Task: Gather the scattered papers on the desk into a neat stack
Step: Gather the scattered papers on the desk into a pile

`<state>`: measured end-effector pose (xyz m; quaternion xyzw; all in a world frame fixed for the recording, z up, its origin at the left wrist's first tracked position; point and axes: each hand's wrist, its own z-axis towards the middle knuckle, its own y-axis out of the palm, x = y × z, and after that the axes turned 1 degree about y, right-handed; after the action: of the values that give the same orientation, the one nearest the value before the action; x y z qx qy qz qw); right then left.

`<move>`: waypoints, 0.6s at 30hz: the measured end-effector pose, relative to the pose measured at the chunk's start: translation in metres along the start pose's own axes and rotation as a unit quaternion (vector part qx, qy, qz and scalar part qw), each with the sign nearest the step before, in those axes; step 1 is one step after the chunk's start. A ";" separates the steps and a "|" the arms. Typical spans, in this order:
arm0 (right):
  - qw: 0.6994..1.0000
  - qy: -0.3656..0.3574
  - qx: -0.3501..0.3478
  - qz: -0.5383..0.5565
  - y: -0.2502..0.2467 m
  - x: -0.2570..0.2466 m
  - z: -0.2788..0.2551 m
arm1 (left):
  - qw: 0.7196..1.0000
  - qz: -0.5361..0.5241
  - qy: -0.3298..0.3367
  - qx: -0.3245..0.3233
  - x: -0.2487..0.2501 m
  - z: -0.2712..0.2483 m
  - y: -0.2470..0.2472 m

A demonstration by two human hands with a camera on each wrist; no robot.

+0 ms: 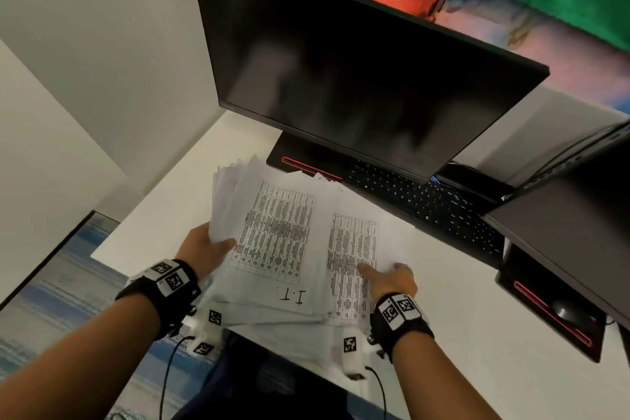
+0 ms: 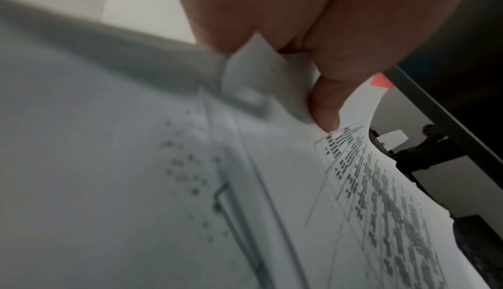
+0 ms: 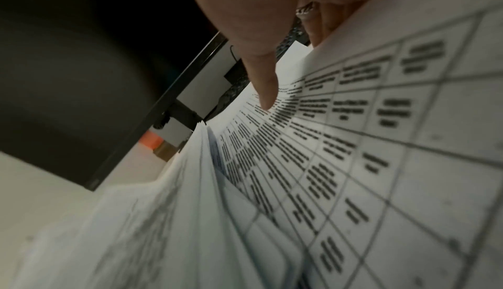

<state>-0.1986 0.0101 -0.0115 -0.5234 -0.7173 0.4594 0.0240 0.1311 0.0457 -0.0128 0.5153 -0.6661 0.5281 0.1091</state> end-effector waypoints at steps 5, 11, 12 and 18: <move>0.986 0.030 -0.095 0.136 0.007 -0.007 0.000 | 1.000 -0.027 -0.015 0.003 -0.001 -0.002 0.002; 0.994 -0.054 -0.015 0.098 -0.013 -0.021 -0.012 | 1.000 -0.018 -0.017 0.002 0.002 0.001 -0.003; 0.992 -0.098 0.017 0.074 -0.027 -0.028 -0.016 | 1.000 -0.013 -0.017 0.001 0.002 0.002 -0.004; 0.932 -0.335 0.097 0.101 -0.135 -0.089 -0.070 | 1.000 0.023 -0.013 -0.015 0.005 0.007 -0.001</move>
<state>-0.2204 -0.0187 0.1611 -0.4037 -0.5791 0.6752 -0.2140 0.1327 0.0372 -0.0116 0.5054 -0.6868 0.5136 0.0958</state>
